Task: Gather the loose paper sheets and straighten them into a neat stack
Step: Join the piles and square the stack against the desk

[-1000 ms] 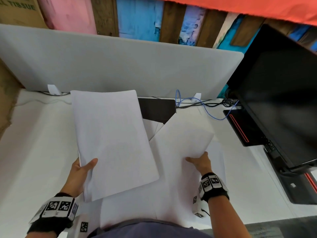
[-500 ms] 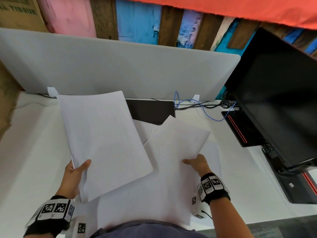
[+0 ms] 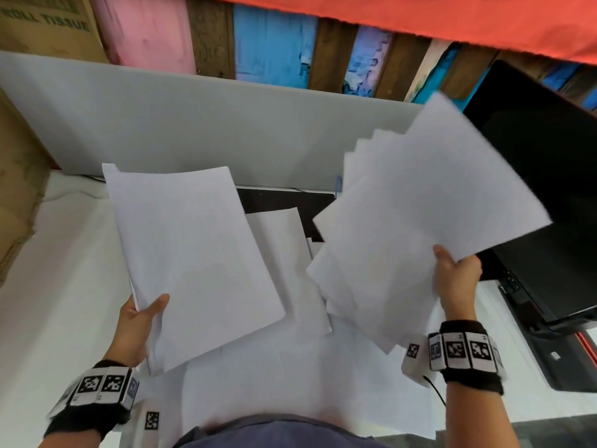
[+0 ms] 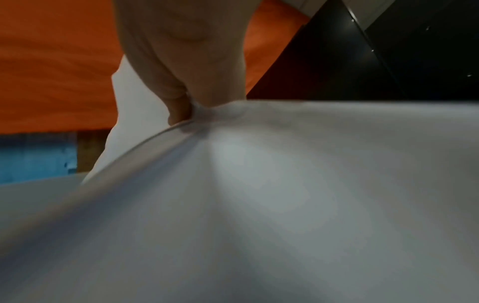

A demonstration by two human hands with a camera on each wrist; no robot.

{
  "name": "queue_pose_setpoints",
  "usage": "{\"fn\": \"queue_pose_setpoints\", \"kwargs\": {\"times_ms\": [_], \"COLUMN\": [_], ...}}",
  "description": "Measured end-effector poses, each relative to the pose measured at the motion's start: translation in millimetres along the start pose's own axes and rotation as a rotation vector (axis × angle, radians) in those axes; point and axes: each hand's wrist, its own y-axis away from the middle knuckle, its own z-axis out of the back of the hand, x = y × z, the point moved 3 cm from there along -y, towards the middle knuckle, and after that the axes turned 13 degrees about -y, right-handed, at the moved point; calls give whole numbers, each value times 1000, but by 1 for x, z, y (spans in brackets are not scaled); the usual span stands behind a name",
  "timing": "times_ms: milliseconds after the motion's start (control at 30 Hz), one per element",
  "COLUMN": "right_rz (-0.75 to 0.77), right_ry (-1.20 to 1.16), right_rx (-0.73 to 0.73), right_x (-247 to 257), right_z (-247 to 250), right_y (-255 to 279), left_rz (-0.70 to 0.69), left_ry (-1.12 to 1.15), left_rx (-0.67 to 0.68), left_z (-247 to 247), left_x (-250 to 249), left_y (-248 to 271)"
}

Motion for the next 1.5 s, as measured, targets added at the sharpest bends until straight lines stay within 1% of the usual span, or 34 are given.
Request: {"fn": "queue_pose_setpoints", "kwargs": {"times_ms": [67, 167, 267, 333, 400, 467, 500, 533, 600, 667, 733, 767, 800, 833, 867, 900, 967, 1000, 1067, 1133, 1200, 1233, 1267, 1367, 1433, 1500], "right_rz": [0, 2, -41, -90, -168, -250, -289, -329, -407, -434, -406, -380, -345, -307, -273, -241, -200, -174, -146, -162, -219, -241, -247, -186, -124, -70], "right_ry": [-129, -222, -174, -201, -282, -285, -282, -303, -355, -377, -405, -431, -459, -477, -490, -491, -484, -492, -494, -457, -404, -373, -361, -391, -410, -429], "right_rx": [-19, 52, 185, 315, 468, 553, 590, 623, 664, 686, 648, 607, 565, 527, 496, 468, 439, 446, 488, 501, 534, 550, 572, 669, 710, 731], "right_x": [16, 41, 48, 41, 31, 21, 17, 16, 14, 17, 24, 28, 33, 37, 41, 43, 44, 45, 41, 26, 5, -1, -5, 8, 30, 53], "right_z": [6, 6, -17, -45, -77, -101, -110, -117, -125, -128, -127, -127, -126, -124, -123, -122, -118, -116, -114, -114, -113, -112, -111, -108, -106, -106], "right_y": [0, 4, 15, 33, 57, 78, 84, 89, 90, 88, 86, 84, 84, 83, 83, 83, 84, 85, 88, 93, 99, 103, 104, 97, 89, 83], "left_rz": [-1, -18, -64, -95, -123, -160, -168, -149, -55, -4, 23, -12, -97, -172, -208, -234, -352, -414, -436, -449, -386, -393, -427, -525, -579, -620], "left_ry": [-8, -25, -57, -80, -111, -164, -200, -230, -269, -226, -86, -18, 50, 142, 221, 224, 39, -55, -110, -90, -59, -31, -50, -135, -160, -138], "left_rx": [6, 40, 101, 159, 225, 269, 270, 262, 210, 205, 198, 215, 256, 313, 397, 465, 522, 512, 479, 412, 341, 338, 334, 328, 322, 319], "left_z": [-2, -6, -19, -30, -44, -58, -64, -67, -65, -61, -64, -66, -67, -66, -66, -65, -66, -67, -69, -69, -69, -70, -73, -80, -85, -89], "left_x": [-4, -14, -30, -40, -49, -61, -66, -67, -68, -65, -78, -93, -111, -127, -142, -153, -168, -168, -159, -140, -120, -113, -111, -119, -127, -136], "left_y": [1, 4, 11, 17, 23, 31, 32, 30, 23, 18, 21, 28, 31, 33, 32, 32, 31, 27, 25, 23, 20, 20, 21, 29, 31, 35]}}
